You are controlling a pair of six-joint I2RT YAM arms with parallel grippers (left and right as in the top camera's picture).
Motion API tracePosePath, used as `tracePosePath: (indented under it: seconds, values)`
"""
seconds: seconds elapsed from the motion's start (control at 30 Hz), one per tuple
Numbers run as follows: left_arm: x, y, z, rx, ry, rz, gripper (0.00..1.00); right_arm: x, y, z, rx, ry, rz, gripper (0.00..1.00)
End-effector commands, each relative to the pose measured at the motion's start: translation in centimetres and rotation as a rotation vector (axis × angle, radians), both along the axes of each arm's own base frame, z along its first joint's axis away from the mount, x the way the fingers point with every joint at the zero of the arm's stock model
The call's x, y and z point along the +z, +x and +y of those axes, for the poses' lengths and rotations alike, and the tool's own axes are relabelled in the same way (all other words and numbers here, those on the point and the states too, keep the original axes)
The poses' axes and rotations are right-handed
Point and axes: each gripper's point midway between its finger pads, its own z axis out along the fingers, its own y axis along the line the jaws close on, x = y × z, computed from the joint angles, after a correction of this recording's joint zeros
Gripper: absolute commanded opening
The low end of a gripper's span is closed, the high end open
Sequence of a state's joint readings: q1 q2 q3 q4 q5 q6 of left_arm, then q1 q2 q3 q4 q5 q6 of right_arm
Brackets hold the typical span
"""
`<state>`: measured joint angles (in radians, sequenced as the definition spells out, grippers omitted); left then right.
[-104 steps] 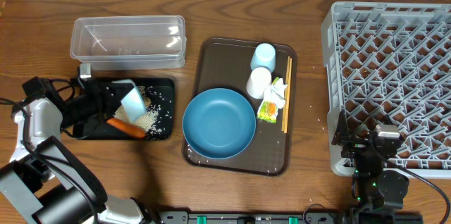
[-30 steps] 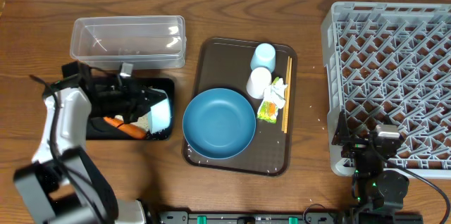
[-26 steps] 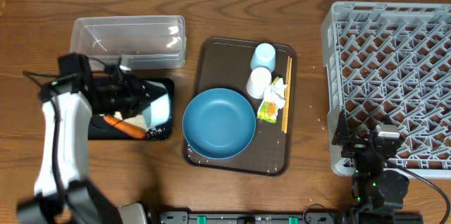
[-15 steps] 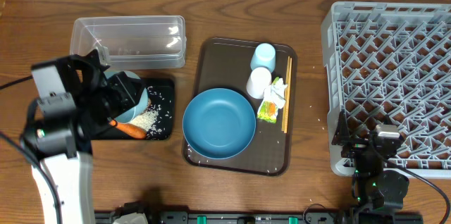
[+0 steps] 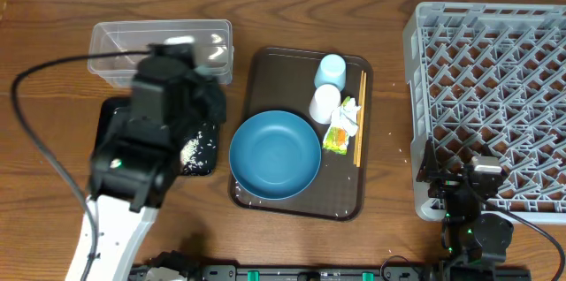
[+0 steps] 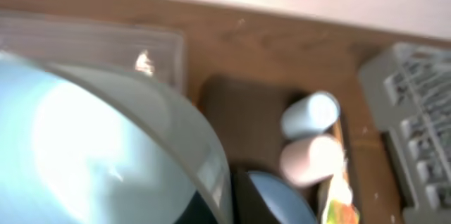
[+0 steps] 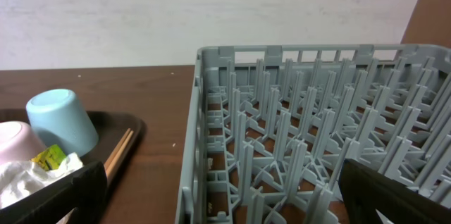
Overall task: Sort waste into correct bins and load items into the dishwasher rack
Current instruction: 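Carry the empty rice bowl back and set it on the brown tray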
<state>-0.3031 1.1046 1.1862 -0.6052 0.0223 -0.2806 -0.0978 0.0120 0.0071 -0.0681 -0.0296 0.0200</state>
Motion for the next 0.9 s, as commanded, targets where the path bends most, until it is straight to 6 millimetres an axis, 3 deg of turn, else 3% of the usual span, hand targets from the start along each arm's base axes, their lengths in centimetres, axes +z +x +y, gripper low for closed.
tracePosePath:
  seconds: [0.0,0.17,0.43,0.63,0.87]
  values:
    - [0.4,1.6,-2.2,-0.043,0.032,-0.045,0.06,-0.1,0.0,-0.1,-0.005,-0.01,0.001,0.99]
    - [-1.4,4.3,-6.4,-0.139,0.057,-0.066,0.06,0.0,0.0,-0.1,-0.005,-0.01,0.0,0.99]
    - [-8.2,8.3,-12.7,-0.298,0.174,-0.06,0.06,-0.1,0.0,-0.1,-0.005,-0.01,0.001,0.99]
    - [-14.3,10.2,-14.0,-0.331,0.233,0.01,0.06,-0.1,0.0,-0.1,-0.005,-0.01,0.001,0.99]
    - [-18.2,11.0,-14.4,-0.345,0.262,0.057,0.06,-0.1,0.0,-0.1,-0.005,-0.01,0.001,0.99]
